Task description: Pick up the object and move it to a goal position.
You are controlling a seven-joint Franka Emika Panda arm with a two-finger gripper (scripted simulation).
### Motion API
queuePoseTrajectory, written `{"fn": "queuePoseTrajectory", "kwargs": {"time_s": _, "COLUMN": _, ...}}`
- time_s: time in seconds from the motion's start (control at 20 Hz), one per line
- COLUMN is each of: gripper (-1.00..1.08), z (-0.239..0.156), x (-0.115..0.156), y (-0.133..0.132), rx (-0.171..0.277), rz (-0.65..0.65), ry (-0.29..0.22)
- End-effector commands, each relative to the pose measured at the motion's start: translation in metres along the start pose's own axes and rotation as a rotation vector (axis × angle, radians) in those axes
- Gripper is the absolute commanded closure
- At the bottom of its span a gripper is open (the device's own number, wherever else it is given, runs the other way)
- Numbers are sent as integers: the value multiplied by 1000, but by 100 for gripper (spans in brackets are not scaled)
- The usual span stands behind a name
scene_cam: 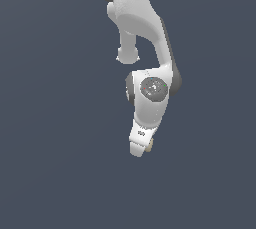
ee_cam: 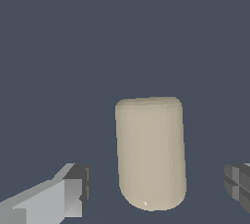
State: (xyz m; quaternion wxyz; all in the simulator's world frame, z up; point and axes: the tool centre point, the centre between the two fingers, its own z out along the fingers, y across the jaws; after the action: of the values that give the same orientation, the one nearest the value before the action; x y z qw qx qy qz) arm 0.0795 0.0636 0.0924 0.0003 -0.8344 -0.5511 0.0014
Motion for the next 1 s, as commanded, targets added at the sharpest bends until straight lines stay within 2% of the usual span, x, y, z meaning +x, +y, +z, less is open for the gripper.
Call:
{"fn": "queuePoseTrajectory", "kwargs": {"time_s": 0.0, "gripper": -92, "z": 1, "x": 1, "y": 2, "rx": -1, "rz": -29, "ry": 1}}
{"fn": "queuePoseTrajectory", "kwargs": {"time_s": 0.5, "gripper": -92, "z": 6, "x": 1, "y": 4, "rx": -2, "rz": -49, "ry": 2}}
{"fn": "queuePoseTrajectory", "kwargs": {"time_s": 0.95, "gripper": -92, "z": 48, "x": 1, "y": 3, "rx": -2, "rz": -54, "ry": 2}}
